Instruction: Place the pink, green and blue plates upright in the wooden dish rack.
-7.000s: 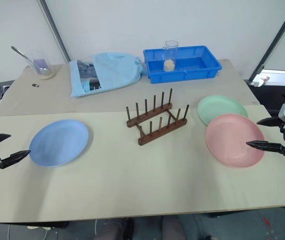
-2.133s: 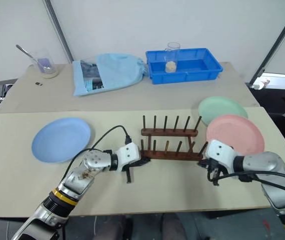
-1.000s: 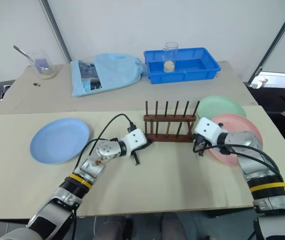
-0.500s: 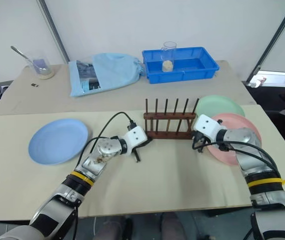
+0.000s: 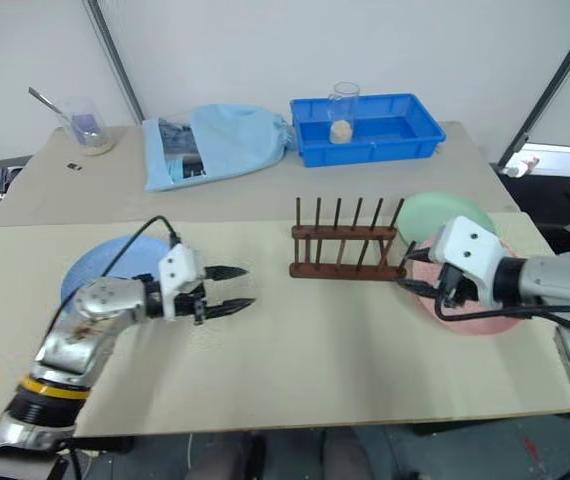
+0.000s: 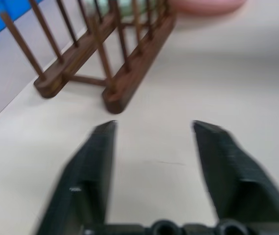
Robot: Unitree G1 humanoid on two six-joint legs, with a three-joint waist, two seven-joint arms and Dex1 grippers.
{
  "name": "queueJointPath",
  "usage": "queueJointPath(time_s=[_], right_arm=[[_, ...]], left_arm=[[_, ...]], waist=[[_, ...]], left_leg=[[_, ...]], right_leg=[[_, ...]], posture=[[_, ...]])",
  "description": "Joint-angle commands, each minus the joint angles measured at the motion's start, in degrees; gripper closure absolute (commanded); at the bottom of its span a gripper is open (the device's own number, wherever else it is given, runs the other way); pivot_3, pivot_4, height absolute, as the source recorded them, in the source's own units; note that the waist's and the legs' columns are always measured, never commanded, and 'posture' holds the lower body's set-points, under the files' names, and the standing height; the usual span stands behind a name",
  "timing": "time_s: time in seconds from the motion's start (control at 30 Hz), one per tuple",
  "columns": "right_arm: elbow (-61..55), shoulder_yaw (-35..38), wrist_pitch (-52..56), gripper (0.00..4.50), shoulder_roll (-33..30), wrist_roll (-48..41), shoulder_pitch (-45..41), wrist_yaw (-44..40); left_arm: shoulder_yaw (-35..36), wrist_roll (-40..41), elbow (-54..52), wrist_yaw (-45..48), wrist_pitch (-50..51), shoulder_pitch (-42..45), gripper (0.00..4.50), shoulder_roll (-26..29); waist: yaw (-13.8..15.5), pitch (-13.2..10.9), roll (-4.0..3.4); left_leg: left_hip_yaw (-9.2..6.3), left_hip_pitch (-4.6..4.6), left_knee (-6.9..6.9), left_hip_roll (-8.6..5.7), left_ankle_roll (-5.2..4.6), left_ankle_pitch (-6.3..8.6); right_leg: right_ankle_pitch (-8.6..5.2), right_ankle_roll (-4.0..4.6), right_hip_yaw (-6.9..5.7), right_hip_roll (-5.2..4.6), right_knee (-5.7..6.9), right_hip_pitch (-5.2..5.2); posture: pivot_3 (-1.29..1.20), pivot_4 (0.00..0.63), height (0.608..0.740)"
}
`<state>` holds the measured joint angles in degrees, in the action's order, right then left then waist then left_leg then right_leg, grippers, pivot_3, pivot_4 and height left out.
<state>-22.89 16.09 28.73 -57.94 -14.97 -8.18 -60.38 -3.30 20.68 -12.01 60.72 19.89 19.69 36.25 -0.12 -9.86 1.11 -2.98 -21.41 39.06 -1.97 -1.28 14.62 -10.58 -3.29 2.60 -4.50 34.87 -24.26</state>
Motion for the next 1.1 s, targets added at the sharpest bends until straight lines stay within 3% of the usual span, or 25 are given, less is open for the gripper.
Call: queueJointPath(time_s=[0.03,0.1,0.27,0.5,0.67,0.77,1.1], right_arm=[[-2.92,4.99,2.6,0.49,1.69,2.6,4.7,7.0],[-2.41,4.34,2.24,0.07,3.26,5.91,6.61,11.72],[-2.6,-1.29,5.12,0.07,12.28,13.94,8.39,26.39],[-0.29,-6.71,5.3,0.07,20.09,19.0,8.41,35.47],[0.85,-7.56,6.31,0.07,22.38,20.31,7.94,38.48],[0.72,-8.11,7.61,0.75,23.49,20.31,7.93,39.33],[-6.87,-7.82,13.41,4.17,26.35,21.53,10.67,41.66]], left_arm=[[1.93,5.44,-5.08,2.91,3.18,2.6,0.0,2.14],[1.56,6.88,-6.22,4.49,3.72,3.39,0.0,2.92],[0.03,9.85,-7.46,8.66,3.99,5.87,0.0,3.31],[-1.04,12.42,-5.94,11.62,2.74,9.24,0.0,0.48],[-2.06,11.85,-5.47,13.38,1.71,10.09,0.0,-0.23],[-2.85,10.83,-4.99,13.45,0.87,10.74,0.0,-0.55],[-3.84,9.47,-4.34,13.13,-0.68,11.31,0.0,-0.55]], waist=[[0.14,0.0,0.02],[0.09,-0.01,0.03],[-0.6,-0.01,0.04],[-0.71,-0.01,0.03],[-0.7,-0.02,0.03],[-0.74,-0.01,0.03],[-0.77,-0.01,0.02]], left_leg=[[0.02,0.01,0.01,0.0,0.0,0.0],[0.07,0.02,0.02,0.02,0.01,-0.01],[0.2,0.02,0.0,0.06,0.02,-0.01],[0.17,0.03,-0.02,0.03,0.02,-0.02],[0.18,0.02,-0.03,0.01,0.02,-0.01],[0.15,0.02,-0.05,0.02,0.02,-0.01],[0.11,0.03,-0.05,0.03,0.01,-0.02]], right_leg=[[0.0,-0.01,0.0,-0.01,0.02,0.02],[-0.01,-0.01,-0.01,0.03,0.02,0.04],[-0.04,0.05,0.02,0.09,0.09,-0.03],[-0.04,0.07,0.06,0.08,0.1,-0.04],[-0.05,0.08,0.06,0.08,0.07,-0.04],[-0.05,0.09,0.06,0.11,0.08,-0.05],[-0.06,0.09,0.06,0.12,0.09,-0.04]], posture=[[0.0,0.15,0.74],[0.0,0.15,0.74],[0.0,0.15,0.74],[0.0,0.15,0.74],[0.0,0.15,0.74],[0.0,0.15,0.74],[0.0,0.15,0.74]])
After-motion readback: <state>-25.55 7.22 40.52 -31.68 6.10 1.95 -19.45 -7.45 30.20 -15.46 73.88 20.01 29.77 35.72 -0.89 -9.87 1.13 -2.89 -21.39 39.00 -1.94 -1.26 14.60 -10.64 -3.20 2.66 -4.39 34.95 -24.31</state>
